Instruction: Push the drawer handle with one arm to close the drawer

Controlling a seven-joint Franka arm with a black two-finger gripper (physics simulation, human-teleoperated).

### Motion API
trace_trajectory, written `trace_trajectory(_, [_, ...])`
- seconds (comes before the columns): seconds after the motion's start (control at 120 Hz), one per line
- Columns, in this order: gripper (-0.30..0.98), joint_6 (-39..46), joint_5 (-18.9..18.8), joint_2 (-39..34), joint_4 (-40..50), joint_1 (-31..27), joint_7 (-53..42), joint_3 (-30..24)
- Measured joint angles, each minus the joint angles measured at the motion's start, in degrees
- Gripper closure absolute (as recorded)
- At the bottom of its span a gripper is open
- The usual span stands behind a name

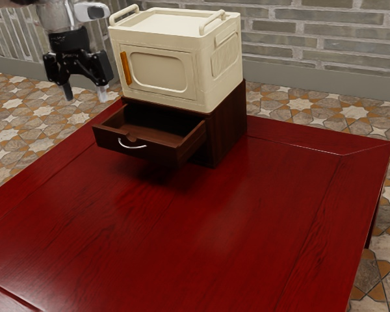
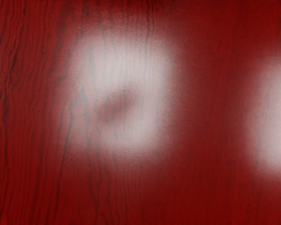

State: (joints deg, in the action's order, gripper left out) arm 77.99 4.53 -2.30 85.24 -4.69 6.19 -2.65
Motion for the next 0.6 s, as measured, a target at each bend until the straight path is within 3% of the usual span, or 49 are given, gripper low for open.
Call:
trace_trajectory(0.108, [0.00,2.8,-0.1,-0.7,3.2,-0.4,0.5,1.1])
trace_trajectory(0.208, [0.00,6.2,-0.4,-19.1,25.3,-0.8,0.7,1.8])
trace_trajectory(0.258, [0.01,8.4,-2.0,-29.2,37.3,-0.8,0.8,2.1])
trace_trajectory(0.3, [0.03,10.2,-3.6,-33.5,43.8,-0.8,0.8,3.6])
trace_trajectory(0.408, [0.11,17.1,-8.2,-35.2,53.3,-0.8,-0.6,9.8])
trace_trajectory(0.6, [0.37,26.6,-12.4,-31.7,57.9,1.5,-2.9,10.8])
